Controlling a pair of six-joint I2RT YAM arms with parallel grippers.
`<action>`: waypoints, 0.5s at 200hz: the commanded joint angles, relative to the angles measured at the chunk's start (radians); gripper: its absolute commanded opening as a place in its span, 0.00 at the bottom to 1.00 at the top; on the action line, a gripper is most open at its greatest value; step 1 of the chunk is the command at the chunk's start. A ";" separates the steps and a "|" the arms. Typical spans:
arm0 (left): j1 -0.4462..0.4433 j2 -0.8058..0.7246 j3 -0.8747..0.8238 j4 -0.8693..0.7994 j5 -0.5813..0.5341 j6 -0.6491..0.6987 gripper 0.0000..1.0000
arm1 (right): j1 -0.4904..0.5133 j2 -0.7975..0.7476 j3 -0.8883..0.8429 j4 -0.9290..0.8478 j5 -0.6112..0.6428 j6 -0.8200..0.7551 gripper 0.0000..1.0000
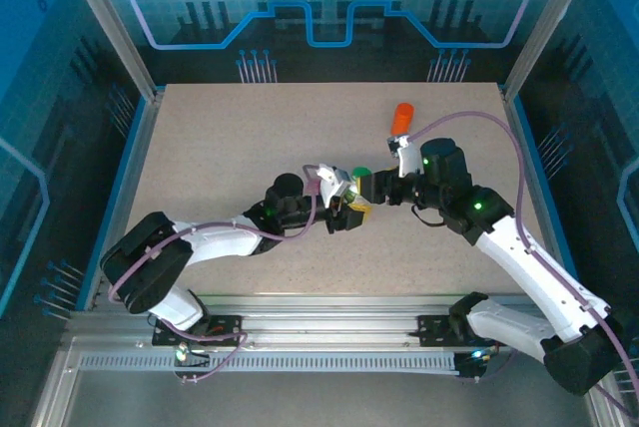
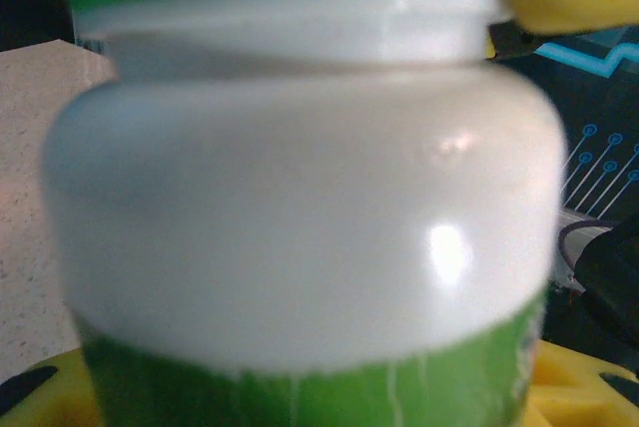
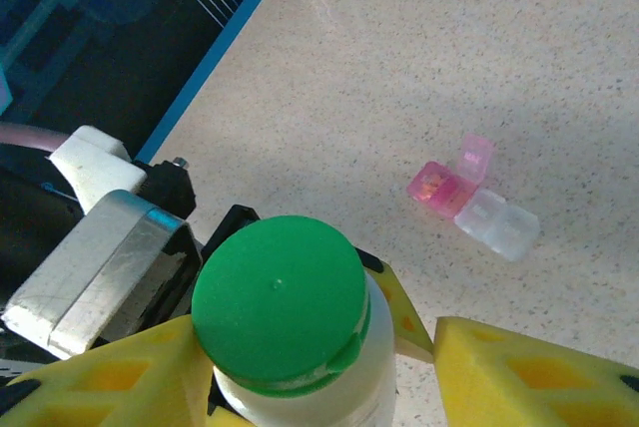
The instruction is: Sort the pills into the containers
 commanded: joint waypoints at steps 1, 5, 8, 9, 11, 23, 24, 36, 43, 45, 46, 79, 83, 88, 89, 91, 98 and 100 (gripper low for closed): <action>-0.008 -0.103 -0.021 0.128 0.044 0.085 0.00 | -0.062 0.014 -0.060 -0.005 0.143 0.099 0.58; -0.008 -0.108 -0.023 0.127 0.039 0.090 0.00 | -0.063 0.012 -0.063 0.001 0.139 0.103 0.58; -0.009 -0.111 -0.026 0.127 0.035 0.093 0.00 | -0.063 0.012 -0.066 0.005 0.138 0.106 0.59; -0.009 -0.112 -0.026 0.127 0.034 0.094 0.00 | -0.063 0.012 -0.067 0.006 0.136 0.107 0.59; -0.008 -0.115 -0.028 0.127 0.030 0.096 0.00 | -0.063 0.012 -0.068 0.010 0.135 0.109 0.59; -0.009 -0.127 -0.036 0.128 0.004 0.103 0.00 | -0.064 0.014 -0.072 0.014 0.134 0.120 0.59; -0.009 -0.128 -0.036 0.128 0.002 0.103 0.00 | -0.064 0.014 -0.072 0.013 0.134 0.121 0.58; -0.008 -0.138 -0.044 0.128 -0.017 0.109 0.00 | -0.066 0.012 -0.073 0.018 0.132 0.126 0.58; -0.009 -0.141 -0.045 0.129 -0.027 0.111 0.00 | -0.066 0.012 -0.072 0.019 0.132 0.129 0.59; -0.008 -0.142 -0.045 0.129 -0.030 0.111 0.00 | -0.066 0.012 -0.071 0.019 0.131 0.130 0.58; -0.008 -0.142 -0.046 0.129 -0.033 0.111 0.00 | -0.067 0.012 -0.070 0.019 0.131 0.130 0.58; -0.008 -0.152 -0.062 0.143 -0.117 0.118 0.00 | -0.073 0.008 -0.061 0.030 0.108 0.162 0.59; -0.008 -0.152 -0.062 0.138 -0.131 0.117 0.00 | -0.075 0.003 -0.065 0.045 0.094 0.178 0.59; -0.009 -0.149 -0.060 0.130 -0.150 0.118 0.00 | -0.075 -0.006 -0.071 0.069 0.075 0.203 0.59; -0.009 -0.149 -0.060 0.127 -0.154 0.118 0.00 | -0.075 -0.008 -0.072 0.075 0.070 0.209 0.59; -0.009 -0.147 -0.058 0.123 -0.160 0.118 0.00 | -0.075 -0.013 -0.076 0.089 0.062 0.219 0.59; -0.008 -0.140 -0.050 0.098 -0.189 0.120 0.00 | -0.073 -0.030 -0.092 0.139 0.039 0.267 0.60; -0.009 -0.137 -0.046 0.090 -0.199 0.121 0.00 | -0.071 -0.036 -0.094 0.165 0.038 0.283 0.60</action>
